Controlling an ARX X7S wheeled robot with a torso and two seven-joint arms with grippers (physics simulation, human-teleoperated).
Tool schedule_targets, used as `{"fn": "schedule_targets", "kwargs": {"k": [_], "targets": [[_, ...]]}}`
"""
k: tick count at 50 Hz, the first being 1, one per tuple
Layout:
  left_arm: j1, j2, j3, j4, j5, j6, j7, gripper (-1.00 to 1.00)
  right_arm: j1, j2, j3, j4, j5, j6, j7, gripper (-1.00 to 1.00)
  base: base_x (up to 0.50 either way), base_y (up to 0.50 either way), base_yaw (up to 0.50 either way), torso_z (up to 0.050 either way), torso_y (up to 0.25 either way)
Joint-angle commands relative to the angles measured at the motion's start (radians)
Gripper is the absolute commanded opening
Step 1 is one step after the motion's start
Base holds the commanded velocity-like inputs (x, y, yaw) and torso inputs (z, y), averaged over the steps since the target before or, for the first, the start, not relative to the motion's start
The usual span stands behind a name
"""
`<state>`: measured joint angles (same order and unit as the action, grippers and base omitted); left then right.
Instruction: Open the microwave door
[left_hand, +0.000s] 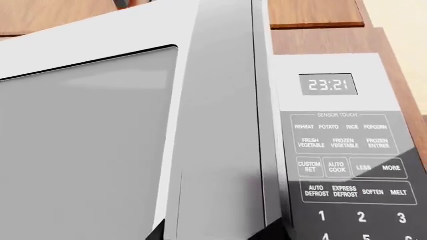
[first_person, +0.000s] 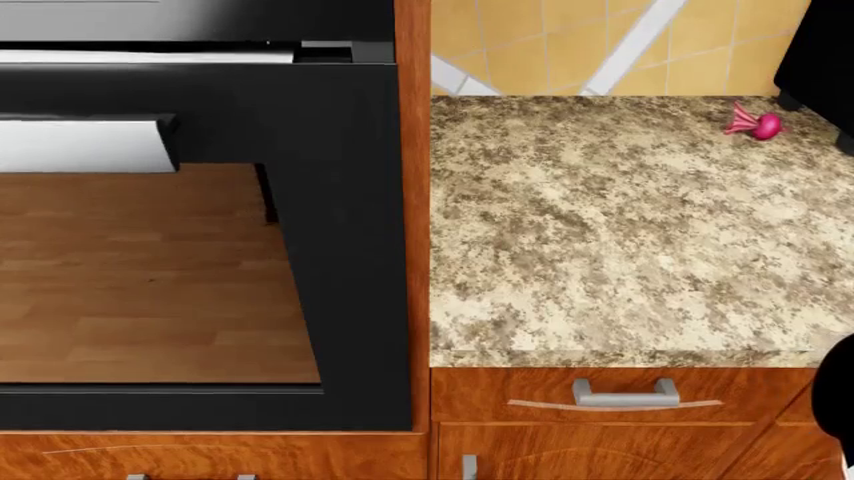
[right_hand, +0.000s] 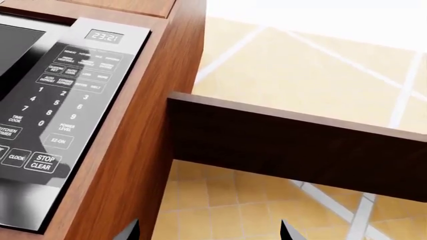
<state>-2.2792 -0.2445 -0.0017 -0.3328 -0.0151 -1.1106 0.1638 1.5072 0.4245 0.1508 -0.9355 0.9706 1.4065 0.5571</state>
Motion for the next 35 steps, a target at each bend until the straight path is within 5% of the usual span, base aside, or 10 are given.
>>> {"fn": "schedule_targets", "kwargs": {"k": [1,14,15,35], "targets": [[-0.077,0.02,-0.002,0.235,-0.048,-0.027,0.028,-1.0,-0.001,0.008,-0.004,0.007,0.025,-0.01,0.024,1.0,0.0,0.0,0.0,0.0,0.0],[-0.077,0.019,0.0,0.218,-0.029,-0.013,0.037,-1.0,-0.011,0.022,-0.022,0.015,0.031,-0.038,0.036,1.0,0.0,0.0,0.0,0.003,0.007],[-0.077,0.018,0.0,0.216,-0.027,-0.012,0.039,1.0,-0.012,0.024,-0.023,0.016,0.031,-0.04,0.037,1.0,0.0,0.0,0.0,0.0,0.0],[-0.077,0.016,0.001,0.2,0.005,-0.006,0.053,1.0,-0.035,0.046,-0.044,0.022,0.032,-0.079,0.048,1.0,0.0,0.0,0.0,0.0,0.001]]}}
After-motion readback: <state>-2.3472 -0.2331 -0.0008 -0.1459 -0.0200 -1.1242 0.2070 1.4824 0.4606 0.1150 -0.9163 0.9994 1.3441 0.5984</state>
